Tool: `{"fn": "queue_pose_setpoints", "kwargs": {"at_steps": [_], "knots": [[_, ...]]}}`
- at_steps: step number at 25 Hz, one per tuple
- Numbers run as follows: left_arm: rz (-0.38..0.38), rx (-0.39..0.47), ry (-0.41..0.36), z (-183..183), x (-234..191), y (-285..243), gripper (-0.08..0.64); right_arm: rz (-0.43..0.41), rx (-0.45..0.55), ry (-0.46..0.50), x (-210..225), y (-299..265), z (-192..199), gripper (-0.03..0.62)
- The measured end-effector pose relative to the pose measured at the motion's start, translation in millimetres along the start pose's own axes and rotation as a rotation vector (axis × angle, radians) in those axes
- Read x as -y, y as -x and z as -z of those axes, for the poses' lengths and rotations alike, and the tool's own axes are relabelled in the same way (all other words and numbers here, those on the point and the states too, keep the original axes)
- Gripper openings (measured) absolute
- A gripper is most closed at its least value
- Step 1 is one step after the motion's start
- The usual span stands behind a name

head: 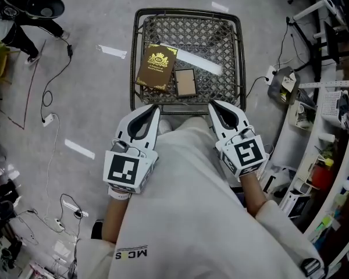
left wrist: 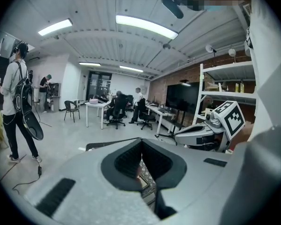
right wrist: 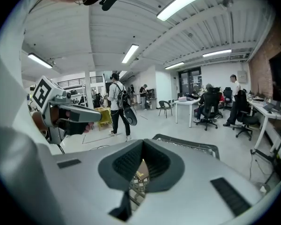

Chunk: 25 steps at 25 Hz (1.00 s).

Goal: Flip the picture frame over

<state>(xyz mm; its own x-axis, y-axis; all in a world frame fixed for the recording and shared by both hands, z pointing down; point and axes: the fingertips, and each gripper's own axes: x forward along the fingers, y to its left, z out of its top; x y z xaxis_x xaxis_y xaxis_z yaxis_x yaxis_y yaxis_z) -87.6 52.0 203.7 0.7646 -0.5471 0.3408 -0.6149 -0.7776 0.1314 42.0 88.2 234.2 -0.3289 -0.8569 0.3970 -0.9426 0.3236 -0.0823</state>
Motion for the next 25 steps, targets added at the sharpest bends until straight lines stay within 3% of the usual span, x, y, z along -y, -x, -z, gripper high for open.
{"fn": "queue_pose_setpoints", "kwargs": {"at_steps": [7, 12, 25], "knots": [[-0.025, -0.006, -0.027, 0.5, -15.9, 8.5, 0.026, -0.054, -0.001, 0.024, -15.9, -12.4, 0.8, 0.017], [-0.006, -0.02, -0.002, 3.4, -8.7, 4.7, 0.026, -0.059, -0.02, 0.049, -18.3, -5.8, 1.2, 0.017], [0.061, -0.042, 0.042, 14.6, 8.1, -8.1, 0.026, 0.053, -0.013, 0.041, 4.4, -3.2, -11.3, 0.017]]}}
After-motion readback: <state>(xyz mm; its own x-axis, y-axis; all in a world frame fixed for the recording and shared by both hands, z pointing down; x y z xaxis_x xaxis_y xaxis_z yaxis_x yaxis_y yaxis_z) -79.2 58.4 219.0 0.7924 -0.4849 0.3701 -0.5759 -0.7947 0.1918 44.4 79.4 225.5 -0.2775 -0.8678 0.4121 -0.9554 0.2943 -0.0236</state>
